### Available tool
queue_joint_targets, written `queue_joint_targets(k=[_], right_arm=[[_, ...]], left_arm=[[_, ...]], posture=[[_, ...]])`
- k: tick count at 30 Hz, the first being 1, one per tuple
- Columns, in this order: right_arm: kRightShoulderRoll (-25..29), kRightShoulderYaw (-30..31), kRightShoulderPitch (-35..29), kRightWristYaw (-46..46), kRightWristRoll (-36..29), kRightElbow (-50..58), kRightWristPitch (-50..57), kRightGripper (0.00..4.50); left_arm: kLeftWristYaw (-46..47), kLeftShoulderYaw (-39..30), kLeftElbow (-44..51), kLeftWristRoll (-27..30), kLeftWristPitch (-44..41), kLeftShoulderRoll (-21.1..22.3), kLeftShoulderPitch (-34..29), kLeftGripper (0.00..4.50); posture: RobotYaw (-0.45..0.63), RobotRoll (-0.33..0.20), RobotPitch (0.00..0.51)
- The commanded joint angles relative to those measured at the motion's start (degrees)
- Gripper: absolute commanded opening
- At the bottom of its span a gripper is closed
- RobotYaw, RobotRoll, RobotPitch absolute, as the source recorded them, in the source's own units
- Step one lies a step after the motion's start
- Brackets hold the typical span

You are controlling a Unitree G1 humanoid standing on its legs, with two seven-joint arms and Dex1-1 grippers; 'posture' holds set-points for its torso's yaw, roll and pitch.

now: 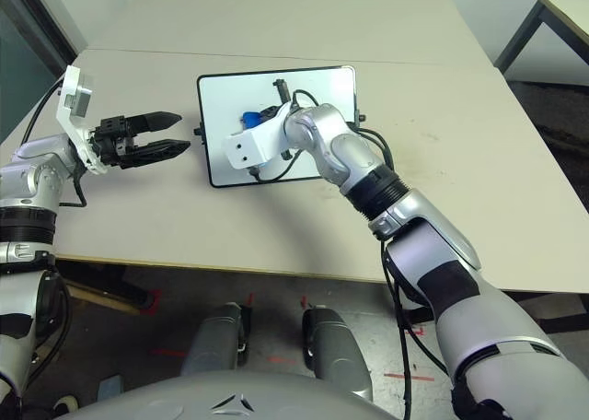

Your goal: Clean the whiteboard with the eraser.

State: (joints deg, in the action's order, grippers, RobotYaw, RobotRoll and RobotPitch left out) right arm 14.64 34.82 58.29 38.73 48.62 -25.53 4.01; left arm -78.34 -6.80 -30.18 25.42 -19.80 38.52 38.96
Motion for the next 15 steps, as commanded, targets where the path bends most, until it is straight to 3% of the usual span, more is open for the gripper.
queue_joint_targets(k=[1,8,15], right_arm=[[-0.67,1.4,0.29,-0.17,0.43,-2.33,-0.27,0.16],[-0.86,2.05,-0.09,-0.47,0.45,-3.42,-0.73,0.16],[3.41,0.97,-0.86,-0.24,0.58,-3.79,-1.79,0.16]], left_arm=[[-0.42,-0.28,0.86,0.24,-0.55,0.67,-0.88,4.5],[-0.18,-0.44,1.47,0.44,-0.96,0.94,-1.38,4.5],[-0.39,-0.29,0.69,0.25,-0.53,0.8,-0.92,4.5]], posture=[[0.23,0.0,0.094],[0.23,0.0,0.093],[0.22,0.0,0.089]])
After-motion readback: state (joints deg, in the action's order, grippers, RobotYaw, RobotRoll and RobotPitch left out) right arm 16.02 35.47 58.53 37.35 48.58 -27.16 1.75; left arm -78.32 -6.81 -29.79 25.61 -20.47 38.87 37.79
